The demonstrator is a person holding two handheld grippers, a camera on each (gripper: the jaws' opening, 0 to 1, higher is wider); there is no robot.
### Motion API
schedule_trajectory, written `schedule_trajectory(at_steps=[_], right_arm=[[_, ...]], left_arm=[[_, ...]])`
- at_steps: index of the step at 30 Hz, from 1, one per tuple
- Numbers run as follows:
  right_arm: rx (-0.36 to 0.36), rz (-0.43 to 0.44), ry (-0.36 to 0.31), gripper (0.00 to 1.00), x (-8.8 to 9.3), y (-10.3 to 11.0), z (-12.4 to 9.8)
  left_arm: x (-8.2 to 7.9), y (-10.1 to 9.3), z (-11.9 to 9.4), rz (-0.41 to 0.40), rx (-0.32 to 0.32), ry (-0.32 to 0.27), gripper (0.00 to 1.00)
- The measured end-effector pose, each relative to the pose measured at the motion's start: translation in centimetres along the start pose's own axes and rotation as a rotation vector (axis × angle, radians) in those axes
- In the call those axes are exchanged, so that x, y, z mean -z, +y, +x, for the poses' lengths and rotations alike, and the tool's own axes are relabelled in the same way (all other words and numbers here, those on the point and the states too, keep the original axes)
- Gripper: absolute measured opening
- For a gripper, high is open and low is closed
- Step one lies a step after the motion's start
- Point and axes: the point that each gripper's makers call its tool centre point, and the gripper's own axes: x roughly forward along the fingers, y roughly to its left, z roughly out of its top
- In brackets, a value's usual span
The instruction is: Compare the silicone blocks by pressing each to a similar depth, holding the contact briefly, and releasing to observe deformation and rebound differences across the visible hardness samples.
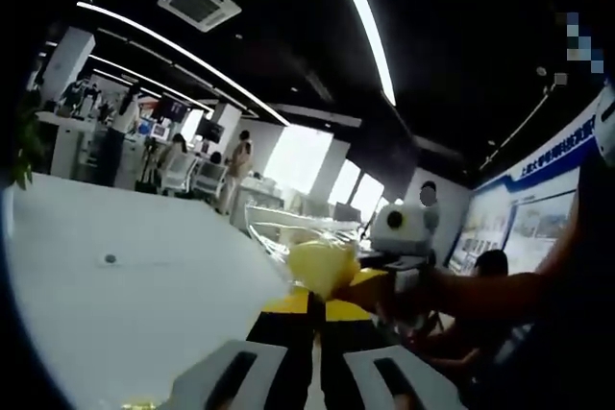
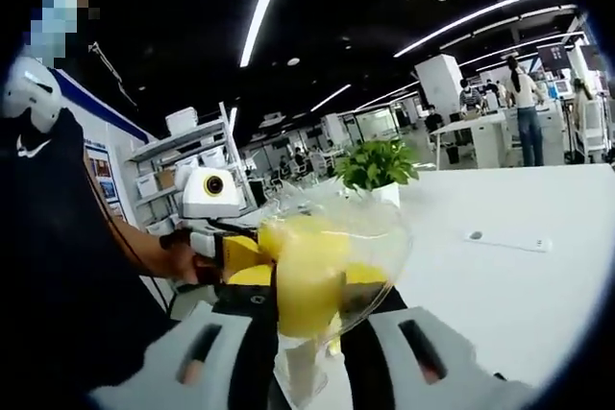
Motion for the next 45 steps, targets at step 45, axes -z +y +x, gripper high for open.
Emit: schedule_trajectory(at_steps=[45], right_arm=[[-0.028, 0.001, 0.057, 0.00, -0.2, 2.0, 0.2]], left_arm=[[-0.1, -0.2, -1.1, 0.120, -0.066, 0.000, 0.10]])
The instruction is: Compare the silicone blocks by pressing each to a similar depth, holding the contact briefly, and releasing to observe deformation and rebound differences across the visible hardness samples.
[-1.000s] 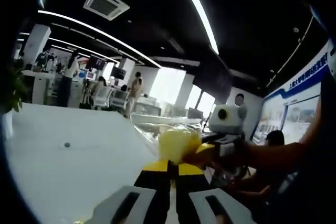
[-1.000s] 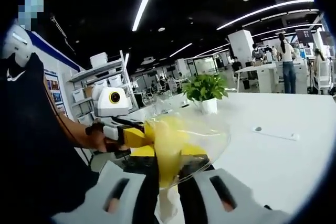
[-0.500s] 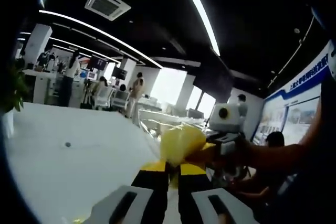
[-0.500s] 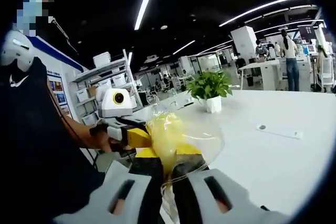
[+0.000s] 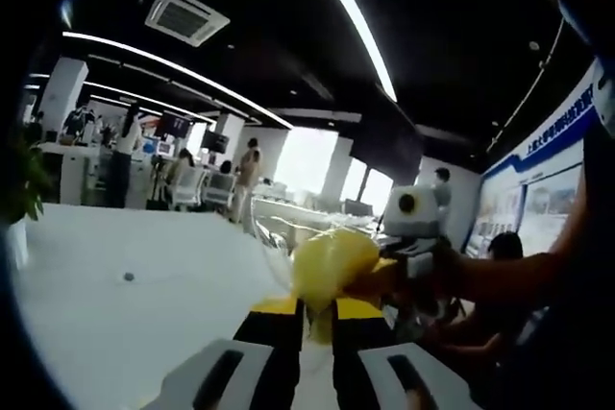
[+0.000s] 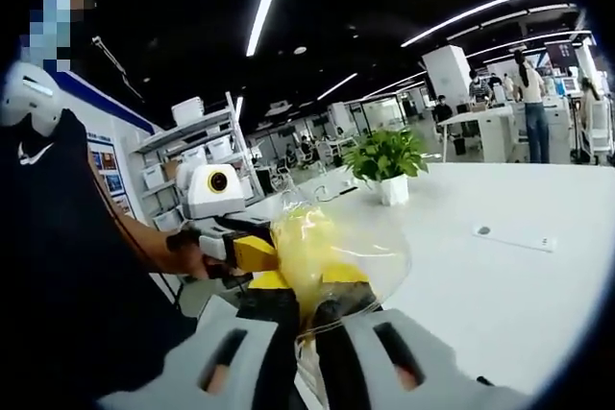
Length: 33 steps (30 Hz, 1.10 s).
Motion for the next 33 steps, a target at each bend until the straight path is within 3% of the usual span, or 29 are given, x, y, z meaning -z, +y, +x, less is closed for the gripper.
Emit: schedule_trajectory(at_steps=[8, 16, 33], right_arm=[[-0.003, -0.005, 0.003, 0.00, -0.14, 0.04, 0.08], [-0.014, -0.017, -0.001, 0.00, -0.42, 0.21, 0.21], [-0.008, -0.003, -0.014, 0.00, -0.23, -0.13, -0.13]], left_arm=[[-0.13, 0.18, -0.07, 0.020, -0.008, -0.008, 0.09], [-0.43, -0.09, -0.14, -0.008, 0.006, -0.003, 0.02], [-0.33, -0.18, 0.19, -0.067, 0.000, 0.011, 0.00]])
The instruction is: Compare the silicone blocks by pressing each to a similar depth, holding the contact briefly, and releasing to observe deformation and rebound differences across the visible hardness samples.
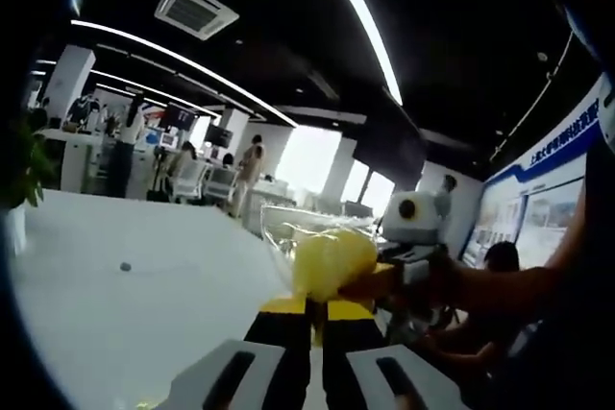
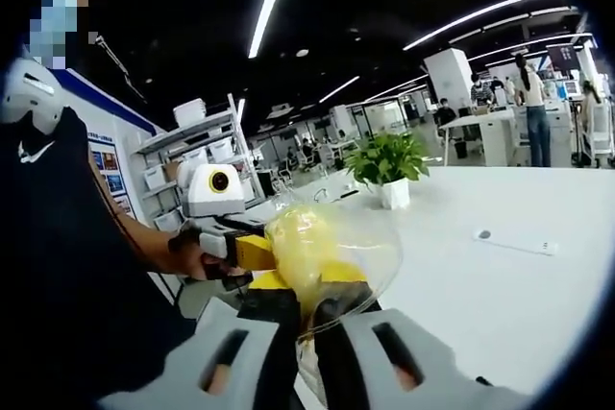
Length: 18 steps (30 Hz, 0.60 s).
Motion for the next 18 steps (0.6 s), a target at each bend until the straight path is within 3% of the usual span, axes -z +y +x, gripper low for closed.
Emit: schedule_trajectory(at_steps=[12, 14, 16, 17, 18], right_arm=[[0.003, 0.002, -0.011, 0.00, -0.4, 0.0, -0.1], [0.011, -0.045, -0.054, 0.02, -0.8, -0.1, 0.0], [0.010, -0.025, -0.045, 0.05, -0.7, 0.0, 0.0], [0.026, -0.080, -0.052, 0.06, -1.1, -0.3, 0.0], [0.023, -0.066, -0.042, 0.07, -1.0, 0.0, 0.1]], left_arm=[[-0.4, -0.1, 0.0, -0.006, -0.018, -0.011, 0.00], [-0.8, 0.1, 0.0, -0.022, -0.026, -0.029, 0.00], [-0.9, 0.1, -0.1, -0.056, -0.016, -0.035, 0.00], [-0.9, 0.1, -0.1, -0.053, -0.018, -0.035, 0.00], [-0.9, 0.0, -0.1, -0.048, -0.022, -0.035, 0.00]])
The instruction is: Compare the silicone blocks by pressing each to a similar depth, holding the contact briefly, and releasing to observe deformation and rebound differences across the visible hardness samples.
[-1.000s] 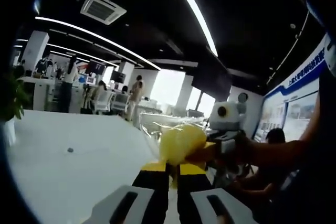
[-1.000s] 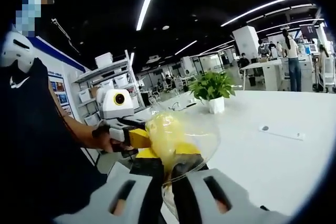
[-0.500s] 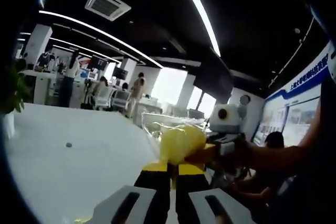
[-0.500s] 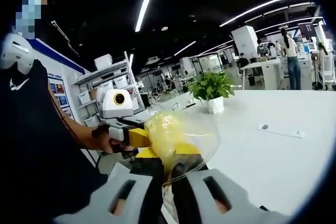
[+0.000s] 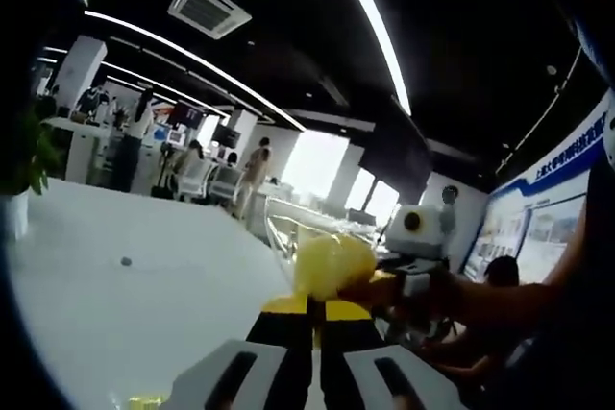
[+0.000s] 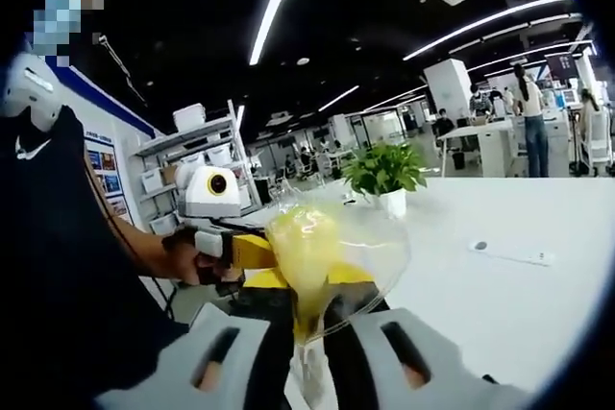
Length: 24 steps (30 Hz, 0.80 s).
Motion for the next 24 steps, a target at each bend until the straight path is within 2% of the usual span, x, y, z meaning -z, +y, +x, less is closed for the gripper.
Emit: schedule_trajectory(at_steps=[2, 6, 8, 10, 11, 14, 18, 19, 21, 24], right_arm=[[-0.002, 0.014, 0.002, 0.09, -0.2, 0.0, 0.0], [-0.001, -0.016, -0.004, 0.13, -0.7, 0.0, 0.0], [0.020, -0.019, -0.008, 0.21, -0.8, -0.4, -0.1], [0.060, -0.013, -0.055, 0.35, -1.6, -1.1, -0.1], [0.074, -0.037, -0.073, 0.40, -1.9, -1.4, -0.2], [0.076, -0.040, -0.080, 0.54, -1.9, -1.4, -0.4], [0.155, -0.060, -0.139, 0.96, -2.8, -2.7, -0.6], [0.167, -0.086, -0.163, 0.97, -3.4, -2.9, -1.2], [0.167, -0.054, -0.193, 0.97, -3.9, -3.0, -1.9], [0.189, -0.046, -0.153, 0.97, -3.2, -3.5, -2.1]], left_arm=[[-0.1, -0.1, -0.2, 0.003, 0.002, -0.005, 0.00], [-0.6, -0.2, -0.2, -0.014, 0.007, -0.023, 0.00], [-0.9, -0.3, -0.1, -0.017, 0.008, -0.031, 0.00], [-1.0, -0.3, -0.1, -0.014, 0.008, -0.030, 0.00], [-0.9, -0.3, 0.0, -0.015, 0.011, -0.027, 0.00], [-0.8, 0.0, 0.0, -0.034, 0.012, -0.027, 0.00], [-0.9, 0.0, 0.0, -0.041, 0.012, -0.032, 0.00], [-1.0, 0.0, 0.0, -0.044, 0.013, -0.034, 0.00], [-1.2, 0.0, 0.0, -0.052, 0.015, -0.040, 0.00], [-1.5, 0.0, 0.0, -0.060, 0.017, -0.047, 0.00]])
